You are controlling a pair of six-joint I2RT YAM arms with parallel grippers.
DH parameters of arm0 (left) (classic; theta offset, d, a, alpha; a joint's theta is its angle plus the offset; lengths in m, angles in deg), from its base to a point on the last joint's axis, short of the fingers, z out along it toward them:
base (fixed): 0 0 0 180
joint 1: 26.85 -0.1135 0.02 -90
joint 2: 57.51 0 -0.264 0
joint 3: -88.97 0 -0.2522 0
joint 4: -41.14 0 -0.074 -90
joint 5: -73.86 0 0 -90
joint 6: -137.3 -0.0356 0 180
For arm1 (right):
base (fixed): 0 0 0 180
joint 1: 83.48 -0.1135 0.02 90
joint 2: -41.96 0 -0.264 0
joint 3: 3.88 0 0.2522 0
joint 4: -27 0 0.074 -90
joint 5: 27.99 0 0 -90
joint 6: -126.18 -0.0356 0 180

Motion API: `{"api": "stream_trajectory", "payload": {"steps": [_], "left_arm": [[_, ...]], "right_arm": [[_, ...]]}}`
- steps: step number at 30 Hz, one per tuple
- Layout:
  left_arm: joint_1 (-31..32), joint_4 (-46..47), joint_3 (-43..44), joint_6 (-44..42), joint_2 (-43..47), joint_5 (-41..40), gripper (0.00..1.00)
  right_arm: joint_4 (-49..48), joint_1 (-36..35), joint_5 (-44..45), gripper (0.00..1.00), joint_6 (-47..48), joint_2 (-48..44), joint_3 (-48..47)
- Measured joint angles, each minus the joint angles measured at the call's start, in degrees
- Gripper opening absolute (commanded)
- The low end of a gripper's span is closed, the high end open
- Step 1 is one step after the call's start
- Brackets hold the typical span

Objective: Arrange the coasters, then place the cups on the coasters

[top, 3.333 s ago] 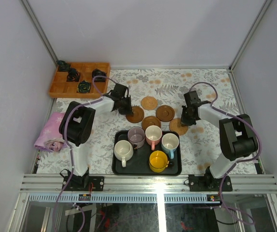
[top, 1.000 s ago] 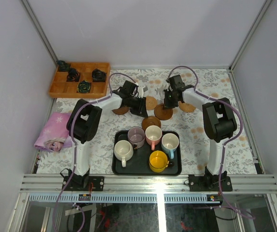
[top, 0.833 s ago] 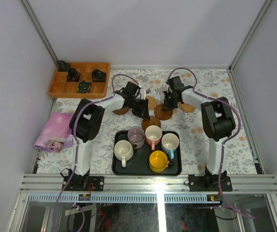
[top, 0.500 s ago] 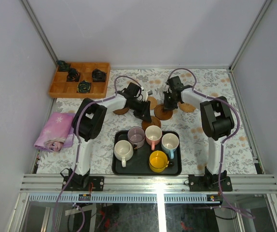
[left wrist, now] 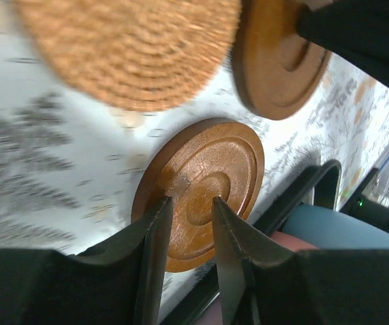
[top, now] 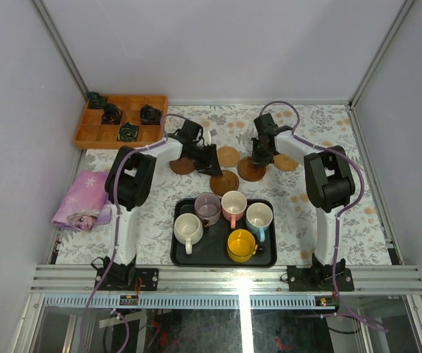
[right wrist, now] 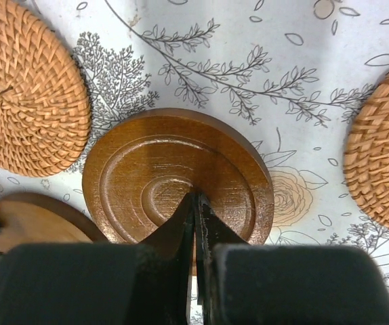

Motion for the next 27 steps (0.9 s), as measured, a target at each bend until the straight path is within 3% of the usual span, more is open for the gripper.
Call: {"api": "stream_trajectory", "payload": {"steps": [6,15,27], "left_arm": [[-5.8,0.1,0.3,2.3,0.1,-1.9,0.32],[-8.7,-0.1,4.8,4.1,-1.6,-8.3,0.32],[-13.2,0.3,13.5,6.0,-6.9,-12.0,0.35]], "right_arm": [[3.3,0.7,1.9,0.0,0.0,2.5,-4.3],[5.6,3.3,4.0,0.0,0.0,7.0,-11.7],[6.3,3.8,4.6,0.0,0.1,7.7,-13.0]]}}
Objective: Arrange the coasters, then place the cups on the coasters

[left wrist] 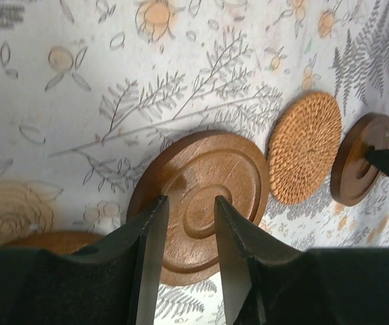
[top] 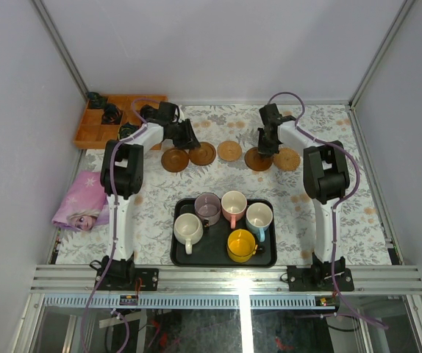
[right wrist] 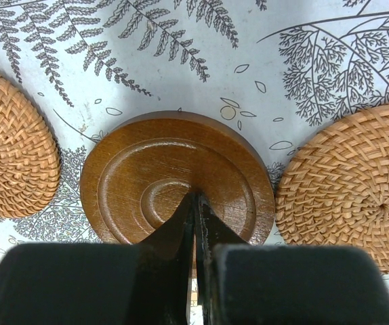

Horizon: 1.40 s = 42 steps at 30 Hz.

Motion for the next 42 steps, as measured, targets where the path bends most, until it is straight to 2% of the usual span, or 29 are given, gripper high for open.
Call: {"api": "stream_trajectory", "payload": {"steps": [3,10,13,19,24,31,42], "left_arm": [[-0.2,0.5,2.5,0.3,-1.8,0.8,0.35],[-0.2,1.2,2.3,0.3,-1.9,1.4,0.36],[-0.2,2.5,1.2,0.3,-1.4,1.6,0.36],[0.2,4.2,-0.1,0.0,-1.1,2.3,0.35],[1.7,4.2,-0.2,-0.7,-1.1,2.3,0.35],[5.6,3.8,-0.5,-1.4,-1.4,3.0,0.35],[6.1,4.0,-0.8,-1.4,-1.4,3.7,0.35]], "right_arm": [[-0.1,0.0,-0.1,0.0,0.6,-0.1,0.0],[-0.7,-0.1,-1.0,0.0,2.8,-0.9,-0.6],[-0.7,-0.3,-2.3,0.0,3.4,-0.8,-3.9],[-1.9,-1.2,-5.6,0.0,3.9,2.5,-16.6],[-2.4,-2.7,-8.8,0.0,4.3,7.1,-21.2],[-1.9,-5.1,-12.5,0.0,5.0,11.8,-21.9],[-2.7,-6.4,-14.4,0.0,5.4,12.3,-19.7]]}}
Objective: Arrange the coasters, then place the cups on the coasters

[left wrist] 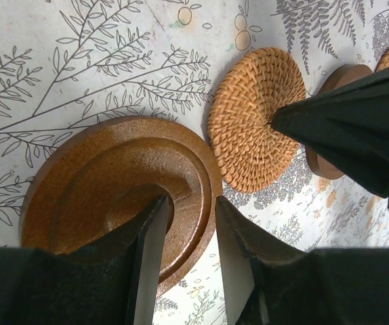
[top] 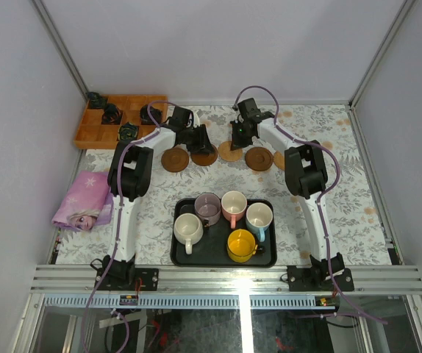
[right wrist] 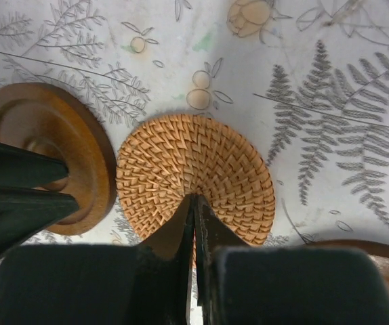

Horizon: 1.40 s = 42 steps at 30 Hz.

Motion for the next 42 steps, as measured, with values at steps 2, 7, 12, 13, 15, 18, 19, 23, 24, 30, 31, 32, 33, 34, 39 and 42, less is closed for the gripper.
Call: {"api": "stream_trajectory", "payload": {"steps": [2,7,12,13,15,18,19,23,24,30,31,32,33,34,39,42], "left_arm": [[0.0,0.2,-0.2,0.0,0.0,0.2,0.35],[0.0,0.2,-0.3,0.0,0.1,0.4,0.35],[0.1,0.6,-0.8,0.0,0.3,0.9,0.35],[0.1,0.7,-1.2,0.0,0.5,1.0,0.35],[0.5,0.8,-2.2,0.0,1.1,1.1,0.35],[1.5,0.9,-3.3,0.0,1.8,1.3,0.35],[1.8,0.9,-3.7,0.0,2.0,1.3,0.35],[2.1,1.0,-4.9,0.0,2.7,1.3,0.34],[2.2,1.2,-5.3,0.0,3.0,1.3,0.34],[2.3,2.9,-7.4,0.6,4.1,1.1,0.35],[2.3,3.0,-7.4,0.8,4.1,1.1,0.34],[2.3,3.0,-7.4,1.0,4.1,1.1,0.34],[2.3,3.0,-7.4,1.2,4.1,1.1,0.34],[2.3,3.0,-7.4,1.3,4.1,1.1,0.34],[2.3,3.0,-7.3,1.6,4.1,1.0,0.35],[2.3,3.0,-7.3,1.8,4.1,1.0,0.34]], "right_arm": [[-0.8,-0.1,-0.5,0.0,-0.1,-0.2,1.7],[-1.6,-0.2,-0.4,0.0,-0.2,-1.5,4.1],[-2.7,-0.2,-0.1,0.0,-0.7,-3.9,8.2],[-2.7,-0.3,0.0,0.0,-0.8,-4.4,9.0],[-2.9,-0.3,0.1,0.0,-1.1,-5.3,10.5],[-3.0,-0.3,0.3,0.0,-1.2,-6.1,11.7],[-3.0,-0.3,0.6,0.0,-1.2,-6.3,12.0],[-3.1,-0.3,1.2,0.0,-1.3,-6.7,12.5],[-3.1,-0.3,1.3,0.0,-1.3,-6.8,12.6],[-3.1,-0.3,1.6,0.0,-1.4,-6.9,12.8],[-3.1,-0.3,1.7,0.0,-1.4,-7.0,12.9],[-3.1,-0.3,1.7,0.0,-1.4,-7.2,13.1],[-3.0,-0.3,1.8,0.0,-1.4,-7.4,13.4],[-2.8,-0.3,1.9,0.0,-1.4,-7.6,13.7],[-2.2,-0.3,2.3,0.0,-1.4,-8.6,15.0],[-2.2,-0.3,2.3,0.0,-1.3,-8.9,15.5]]}}
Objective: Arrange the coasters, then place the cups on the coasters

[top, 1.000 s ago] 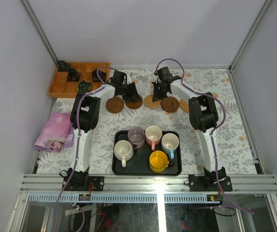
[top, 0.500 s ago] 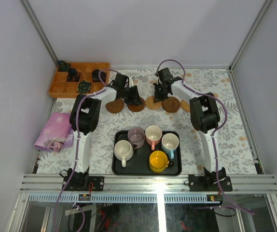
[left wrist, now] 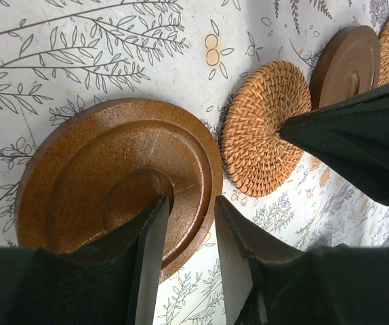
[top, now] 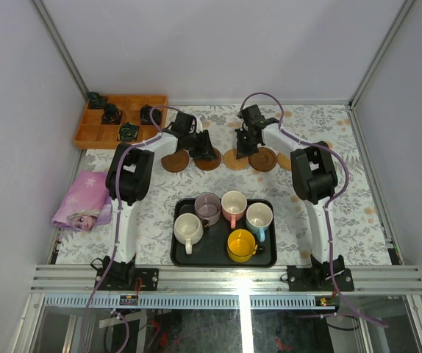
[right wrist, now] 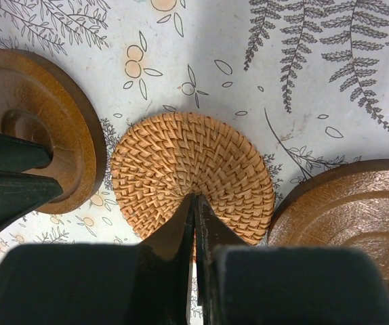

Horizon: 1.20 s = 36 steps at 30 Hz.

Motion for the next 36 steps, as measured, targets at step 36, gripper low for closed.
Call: {"api": "stream_trajectory", "payload": {"steps": [36], "left_arm": [[-1.6,-8.2,-4.7,1.7,12.2,-5.9,0.4]], "right_arm": [[-0.5,0.1,13.6,0.0,1.1,-19.2,10.5]]}}
